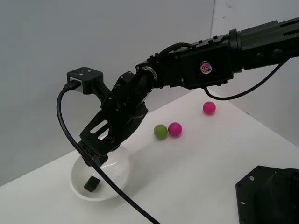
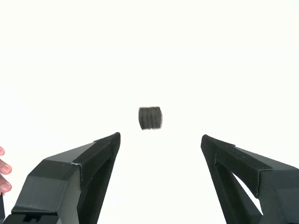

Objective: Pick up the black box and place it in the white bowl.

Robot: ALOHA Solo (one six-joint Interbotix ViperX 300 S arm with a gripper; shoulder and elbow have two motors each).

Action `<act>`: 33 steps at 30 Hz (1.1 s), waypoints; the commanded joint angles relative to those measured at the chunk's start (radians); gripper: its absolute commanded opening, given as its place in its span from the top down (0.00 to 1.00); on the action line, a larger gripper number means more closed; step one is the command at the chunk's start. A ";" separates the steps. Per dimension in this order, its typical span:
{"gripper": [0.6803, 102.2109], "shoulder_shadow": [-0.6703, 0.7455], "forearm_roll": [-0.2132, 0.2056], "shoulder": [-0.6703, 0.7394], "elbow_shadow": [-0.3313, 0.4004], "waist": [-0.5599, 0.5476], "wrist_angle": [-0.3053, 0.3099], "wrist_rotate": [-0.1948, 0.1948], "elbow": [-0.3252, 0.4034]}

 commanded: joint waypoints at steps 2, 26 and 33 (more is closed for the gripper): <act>0.02 0.020 -0.021 0.012 -0.026 -0.008 -0.005 -0.023 -0.020; 0.71 0.124 -0.006 0.118 0.067 0.060 -0.005 -0.002 0.075; 0.71 0.232 0.003 0.227 0.147 0.187 -0.005 0.052 0.156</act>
